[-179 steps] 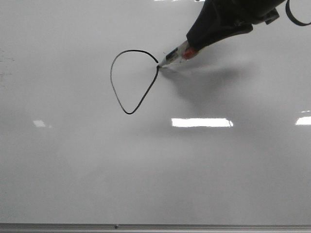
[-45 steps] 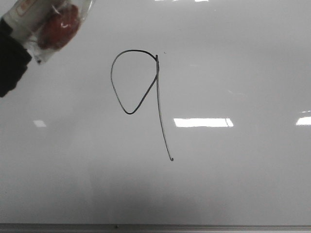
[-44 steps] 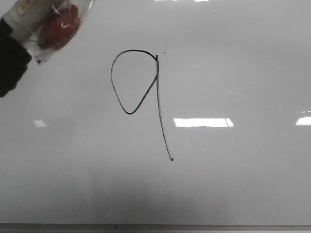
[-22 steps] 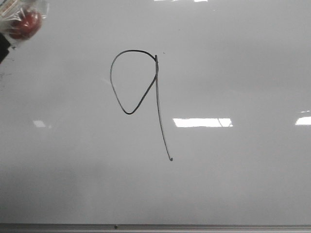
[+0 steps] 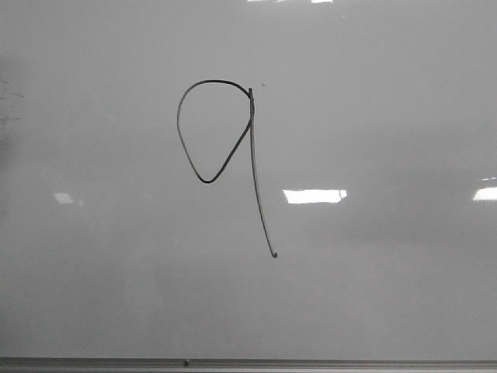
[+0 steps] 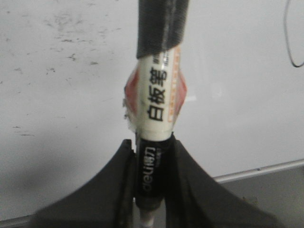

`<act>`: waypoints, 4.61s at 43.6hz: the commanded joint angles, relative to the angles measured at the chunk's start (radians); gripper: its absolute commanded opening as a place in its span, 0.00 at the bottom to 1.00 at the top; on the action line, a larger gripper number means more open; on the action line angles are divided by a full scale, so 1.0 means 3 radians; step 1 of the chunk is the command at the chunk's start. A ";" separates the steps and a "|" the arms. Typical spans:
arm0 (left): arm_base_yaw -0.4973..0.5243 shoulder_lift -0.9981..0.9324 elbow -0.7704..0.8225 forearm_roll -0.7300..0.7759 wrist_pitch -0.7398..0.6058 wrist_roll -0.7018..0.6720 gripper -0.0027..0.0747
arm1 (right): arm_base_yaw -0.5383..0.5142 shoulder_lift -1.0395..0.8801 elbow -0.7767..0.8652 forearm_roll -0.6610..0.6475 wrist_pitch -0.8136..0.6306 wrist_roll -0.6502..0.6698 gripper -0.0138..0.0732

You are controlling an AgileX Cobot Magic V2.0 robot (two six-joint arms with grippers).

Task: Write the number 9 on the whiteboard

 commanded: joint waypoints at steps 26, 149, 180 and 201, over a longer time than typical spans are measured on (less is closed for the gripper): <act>0.0017 0.1397 -0.0021 -0.0391 -0.2068 -0.0034 0.01 | -0.0027 0.0026 -0.0074 0.0126 -0.0197 0.0011 0.08; 0.0004 -0.1846 0.0857 0.0071 -0.1280 -0.0057 0.01 | -0.0027 0.0026 -0.0074 0.0126 -0.0185 0.0011 0.08; 0.0260 -0.3475 0.2315 0.0957 -0.1345 -0.1016 0.01 | -0.0027 0.0026 -0.0074 0.0126 -0.0179 0.0011 0.08; 0.0260 -0.3475 0.2307 0.0957 -0.1345 -0.1016 0.01 | -0.0027 0.0026 -0.0074 0.0126 -0.0181 0.0011 0.08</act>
